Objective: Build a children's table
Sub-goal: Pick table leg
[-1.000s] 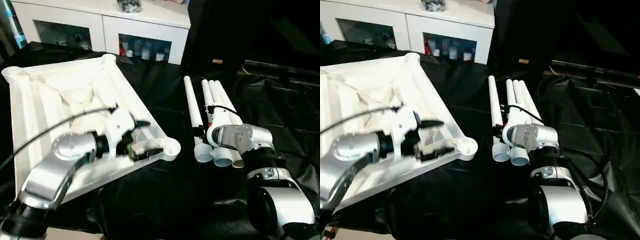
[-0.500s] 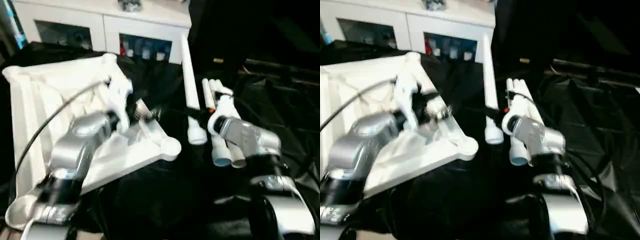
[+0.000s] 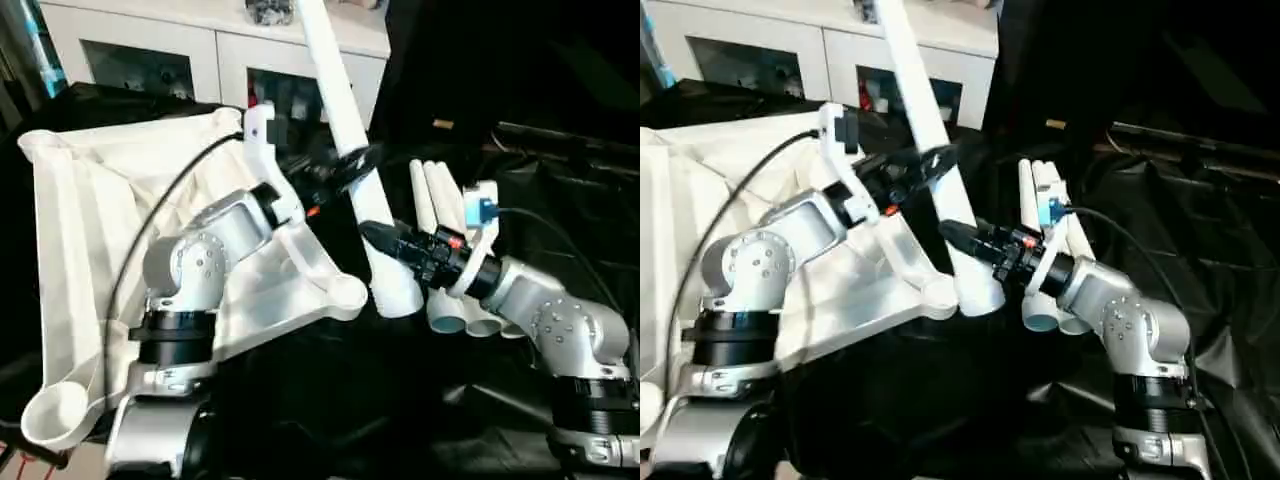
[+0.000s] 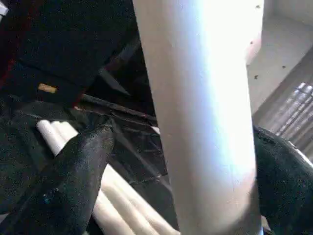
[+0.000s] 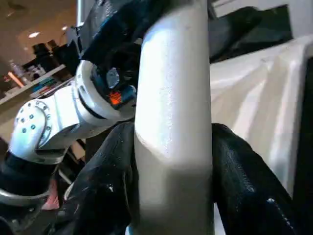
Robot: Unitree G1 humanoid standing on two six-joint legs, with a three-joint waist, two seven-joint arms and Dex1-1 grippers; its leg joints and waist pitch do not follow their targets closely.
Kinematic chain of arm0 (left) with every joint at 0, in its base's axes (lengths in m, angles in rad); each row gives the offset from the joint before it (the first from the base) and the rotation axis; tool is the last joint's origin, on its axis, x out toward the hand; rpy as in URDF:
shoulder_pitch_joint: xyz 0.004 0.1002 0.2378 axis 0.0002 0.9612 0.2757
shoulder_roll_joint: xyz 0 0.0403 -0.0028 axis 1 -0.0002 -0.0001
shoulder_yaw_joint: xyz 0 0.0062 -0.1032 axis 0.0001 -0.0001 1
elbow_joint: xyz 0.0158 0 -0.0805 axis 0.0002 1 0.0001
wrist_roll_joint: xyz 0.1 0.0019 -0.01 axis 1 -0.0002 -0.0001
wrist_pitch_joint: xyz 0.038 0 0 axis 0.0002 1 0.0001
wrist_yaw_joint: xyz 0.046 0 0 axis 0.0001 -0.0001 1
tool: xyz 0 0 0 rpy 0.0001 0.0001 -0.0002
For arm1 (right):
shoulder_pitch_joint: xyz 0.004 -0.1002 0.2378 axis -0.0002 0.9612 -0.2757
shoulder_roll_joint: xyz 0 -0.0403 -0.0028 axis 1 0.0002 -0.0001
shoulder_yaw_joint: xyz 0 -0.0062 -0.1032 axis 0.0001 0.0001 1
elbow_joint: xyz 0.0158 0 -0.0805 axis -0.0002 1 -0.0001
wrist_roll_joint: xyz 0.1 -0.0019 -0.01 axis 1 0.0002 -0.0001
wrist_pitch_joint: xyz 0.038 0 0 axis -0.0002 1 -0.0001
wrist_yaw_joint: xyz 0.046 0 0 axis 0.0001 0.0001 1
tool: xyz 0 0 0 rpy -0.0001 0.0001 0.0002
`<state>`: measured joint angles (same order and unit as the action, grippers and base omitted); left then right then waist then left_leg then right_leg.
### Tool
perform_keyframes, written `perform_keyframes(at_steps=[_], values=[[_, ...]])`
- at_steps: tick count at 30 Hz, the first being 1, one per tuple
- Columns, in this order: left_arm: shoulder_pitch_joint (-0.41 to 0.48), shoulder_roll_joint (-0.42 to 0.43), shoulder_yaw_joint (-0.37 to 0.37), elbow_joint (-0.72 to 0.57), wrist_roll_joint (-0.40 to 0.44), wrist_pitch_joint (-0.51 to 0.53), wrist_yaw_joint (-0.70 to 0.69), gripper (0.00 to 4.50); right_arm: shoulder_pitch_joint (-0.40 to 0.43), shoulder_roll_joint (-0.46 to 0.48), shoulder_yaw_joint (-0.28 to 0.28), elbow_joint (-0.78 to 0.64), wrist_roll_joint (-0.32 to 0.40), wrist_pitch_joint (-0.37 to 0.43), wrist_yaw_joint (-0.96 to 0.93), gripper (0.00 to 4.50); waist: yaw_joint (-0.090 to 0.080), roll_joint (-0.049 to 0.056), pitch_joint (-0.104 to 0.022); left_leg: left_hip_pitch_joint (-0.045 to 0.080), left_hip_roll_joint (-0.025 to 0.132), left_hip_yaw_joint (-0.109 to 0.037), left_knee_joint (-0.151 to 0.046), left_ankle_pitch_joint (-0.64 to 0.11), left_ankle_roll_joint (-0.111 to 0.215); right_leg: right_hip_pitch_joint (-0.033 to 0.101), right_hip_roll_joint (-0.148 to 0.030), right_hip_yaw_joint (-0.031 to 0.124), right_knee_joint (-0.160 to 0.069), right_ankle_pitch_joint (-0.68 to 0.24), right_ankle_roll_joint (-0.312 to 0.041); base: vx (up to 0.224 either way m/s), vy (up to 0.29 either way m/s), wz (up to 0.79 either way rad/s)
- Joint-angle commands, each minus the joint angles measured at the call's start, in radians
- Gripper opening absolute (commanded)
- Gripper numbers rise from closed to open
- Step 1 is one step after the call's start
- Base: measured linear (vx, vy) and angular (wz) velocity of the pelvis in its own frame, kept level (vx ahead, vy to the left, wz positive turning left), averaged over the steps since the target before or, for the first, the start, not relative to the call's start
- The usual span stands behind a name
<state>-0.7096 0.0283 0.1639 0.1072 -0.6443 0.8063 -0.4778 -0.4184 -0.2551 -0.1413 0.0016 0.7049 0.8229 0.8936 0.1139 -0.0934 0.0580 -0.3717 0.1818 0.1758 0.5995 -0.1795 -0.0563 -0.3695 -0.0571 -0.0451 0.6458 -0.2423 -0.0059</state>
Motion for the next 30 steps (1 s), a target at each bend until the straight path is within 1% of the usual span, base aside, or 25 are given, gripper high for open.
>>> perform_keyframes(at_steps=[1, 3, 5, 6, 8, 10, 12, 13, 14, 15, 16, 17, 18, 19, 21, 22, 23, 24, 25, 26, 29, 30], values=[[-0.015, -0.010, 0.000, -0.014, -0.008, 0.023, 0.022, 4.50, 0.013, -0.025, 0.015, -0.031, 0.016, -0.006, 0.011, 1.86, 0.003, 0.011, -0.061, 0.019, 0.053, -0.018, -0.069, -0.108, -0.017, 0.042, -0.088, 0.047, -0.085, -0.029, -0.205, 0.000, 0.000, 0.00], [-0.015, -0.015, 0.004, -0.015, -0.018, 0.027, 0.029, 4.50, 0.010, -0.022, 0.018, -0.027, 0.013, -0.009, 0.004, 1.86, 0.003, 0.009, -0.062, 0.016, 0.051, -0.018, -0.068, -0.088, -0.012, 0.043, -0.088, 0.048, -0.082, -0.004, -0.201, 0.000, 0.000, 0.00], [-0.013, -0.017, 0.005, -0.021, -0.027, 0.037, 0.037, 4.50, 0.008, -0.018, 0.019, -0.026, 0.007, -0.009, -0.002, 1.86, 0.003, 0.007, -0.064, 0.015, 0.050, -0.018, -0.066, -0.071, -0.006, 0.044, -0.087, 0.047, -0.080, 0.025, -0.205, 0.000, 0.000, 0.00], [-0.011, -0.016, 0.005, -0.025, -0.032, 0.042, 0.042, 4.50, 0.009, -0.017, 0.020, -0.026, 0.005, -0.009, -0.004, 1.86, 0.004, 0.008, -0.063, 0.016, 0.051, -0.018, -0.066, -0.070, -0.005, 0.044, -0.087, 0.047, -0.079, 0.028, -0.206, 0.000, 0.000, 0.00], [-0.010, -0.015, 0.005, -0.027, -0.031, 0.051, 0.057, 4.23, 0.009, -0.017, 0.023, -0.026, 0.000, -0.011, -0.006, 1.86, 0.004, 0.005, -0.063, 0.016, 0.051, -0.017, -0.066, -0.072, -0.003, 0.043, -0.087, 0.046, -0.080, 0.024, -0.208, 0.000, 0.000, 0.00], [-0.010, -0.019, 0.011, -0.023, -0.017, 0.070, 0.100, 4.16, 0.010, -0.021, 0.033, -0.028, -0.009, -0.018, -0.009, 1.86, 0.004, 0.008, -0.062, 0.017, 0.052, -0.017, -0.067, -0.080, -0.005, 0.042, -0.087, 0.047, -0.081, 0.014, -0.206, 0.000, 0.000, 0.00], [-0.017, -0.030, 0.024, -0.013, -0.007, 0.080, 0.146, 4.08, 0.009, -0.025, 0.046, -0.028, -0.021, -0.032, -0.017, 1.86, 0.004, 0.009, -0.061, 0.017, 0.053, -0.018, -0.068, -0.089, -0.012, 0.041, -0.088, 0.047, -0.082, 0.002, -0.205, 0.000, 0.000, 0.00], [-0.018, -0.031, 0.026, -0.012, -0.006, 0.082, 0.154, 3.82, 0.009, -0.026, 0.048, -0.028, -0.024, -0.034, -0.019, 1.86, 0.003, 0.006, -0.060, 0.016, 0.052, -0.018, -0.068, -0.097, -0.014, 0.043, -0.088, 0.047, -0.084, -0.012, -0.200, 0.000, 0.000, 0.00], [-0.031, -0.040, 0.034, 0.012, 0.028, 0.083, 0.228, 3.82, 0.005, -0.025, 0.065, -0.032, -0.043, -0.046, -0.033, 1.86, 0.002, 0.005, -0.060, 0.016, 0.052, -0.018, -0.069, -0.100, -0.015, 0.043, -0.088, 0.048, -0.086, -0.022, -0.193, 0.000, 0.000, 0.00], [-0.032, -0.039, 0.032, 0.015, 0.035, 0.083, 0.237, 3.77, 0.004, -0.023, 0.068, -0.033, -0.046, -0.048, -0.036, 1.86, 0.002, 0.005, -0.060, 0.016, 0.052, -0.019, -0.069, -0.094, -0.017, 0.042, -0.088, 0.048, -0.087, -0.023, -0.185, 0.000, 0.000, 0.00], [-0.036, -0.042, 0.029, 0.019, 0.054, 0.092, 0.273, 3.63, -0.005, -0.017, 0.079, -0.032, -0.070, -0.064, -0.059, 1.86, 0.002, 0.005, -0.060, 0.017, 0.054, -0.020, -0.069, -0.091, -0.018, 0.041, -0.089, 0.048, -0.086, -0.026, -0.178, 0.000, 0.000, 0.00], [-0.036, -0.045, 0.029, 0.017, 0.055, 0.099, 0.287, 3.63, -0.011, -0.014, 0.084, -0.029, -0.082, -0.072, -0.071, 1.86, 0.001, 0.004, -0.061, 0.015, 0.052, -0.020, -0.069, -0.088, -0.019, 0.042, -0.088, 0.048, -0.085, -0.024, -0.176, 0.000, 0.000, 0.00], [-0.036, -0.046, 0.029, 0.016, 0.055, 0.100, 0.290, 3.49, -0.012, -0.013, 0.084, -0.028, -0.085, -0.074, -0.075, 1.86, 0.002, 0.004, -0.061, 0.015, 0.052, -0.020, -0.069, -0.085, -0.018, 0.042, -0.089, 0.048, -0.087, -0.022, -0.175, 0.000, 0.000, 0.00], [-0.036, -0.054, 0.033, 0.012, 0.055, 0.108, 0.314, 3.31, -0.025, -0.004, 0.092, -0.016, -0.110, -0.086, -0.103, 1.86, 0.001, 0.003, -0.060, 0.015, 0.050, -0.019, -0.069, -0.082, -0.017, 0.041, -0.087, 0.048, -0.087, -0.019, -0.175, 0.000, 0.000, 0.00], [-0.037, -0.061, 0.036, 0.011, 0.058, 0.109, 0.338, 3.23, -0.034, 0.002, 0.098, -0.009, -0.125, -0.090, -0.122, 1.86, 0.000, 0.004, -0.061, 0.015, 0.051, -0.020, -0.069, -0.076, -0.020, 0.041, -0.087, 0.047, -0.085, -0.014, -0.178, 0.000, 0.000, 0.00], [-0.037, -0.065, 0.038, 0.011, 0.061, 0.110, 0.351, 3.10, -0.039, 0.004, 0.105, -0.008, -0.136, -0.095, -0.130, 1.86, 0.000, 0.004, -0.061, 0.016, 0.051, -0.020, -0.068, -0.070, -0.018, 0.041, -0.087, 0.048, -0.084, 0.005, -0.179, 0.000, 0.000, 0.00], [-0.038, -0.068, 0.040, 0.010, 0.061, 0.112, 0.363, 2.95, -0.042, 0.005, 0.110, -0.007, -0.143, -0.099, -0.135, 1.86, 0.000, 0.004, -0.061, 0.016, 0.051, -0.020, -0.068, -0.070, -0.018, 0.041, -0.087, 0.048, -0.084, 0.005, -0.179, 0.000, 0.000, 0.00], [-0.041, -0.072, 0.044, 0.012, 0.069, 0.109, 0.386, 2.95, -0.048, 0.007, 0.117, -0.004, -0.153, -0.105, -0.146, 1.86, 0.000, 0.003, -0.061, 0.015, 0.051, -0.019, -0.068, -0.067, -0.015, 0.042, -0.086, 0.048, -0.083, 0.017, -0.179, 0.000, 0.000, 0.00], [-0.044, -0.075, 0.048, 0.014, 0.076, 0.107, 0.404, 2.82, -0.053, 0.011, 0.121, 0.000, -0.160, -0.107, -0.157, 1.86, -0.001, 0.004, -0.061, 0.015, 0.051, -0.019, -0.068, -0.067, -0.016, 0.041, -0.086, 0.048, -0.083, 0.021, -0.179, 0.000, 0.000, 0.00], [-0.046, -0.077, 0.052, 0.016, 0.082, 0.104, 0.416, 2.76, -0.058, 0.015, 0.125, 0.004, -0.165, -0.110, -0.169, 1.86, -0.001, 0.002, -0.061, 0.016, 0.051, -0.018, -0.068, -0.069, -0.013, 0.041, -0.087, 0.048, -0.084, 0.021, -0.180, 0.000, 0.000, 0.00], [-0.048, -0.082, 0.061, 0.017, 0.074, 0.102, 0.427, 2.46, -0.066, 0.023, 0.131, 0.006, -0.172, -0.112, -0.179, 1.86, -0.001, 0.003, -0.061, 0.015, 0.051, -0.019, -0.069, -0.066, -0.012, 0.042, -0.086, 0.048, -0.083, 0.021, -0.179, 0.000, 0.000, 0.00], [-0.048, -0.082, 0.061, 0.017, 0.074, 0.102, 0.427, 2.46, -0.066, 0.023, 0.131, 0.006, -0.172, -0.112, -0.179, 1.86, -0.001, 0.003, -0.061, 0.015, 0.051, -0.019, -0.069, -0.066, -0.013, 0.042, -0.086, 0.047, -0.083, 0.022, -0.179, 0.000, 0.000, 0.00]])
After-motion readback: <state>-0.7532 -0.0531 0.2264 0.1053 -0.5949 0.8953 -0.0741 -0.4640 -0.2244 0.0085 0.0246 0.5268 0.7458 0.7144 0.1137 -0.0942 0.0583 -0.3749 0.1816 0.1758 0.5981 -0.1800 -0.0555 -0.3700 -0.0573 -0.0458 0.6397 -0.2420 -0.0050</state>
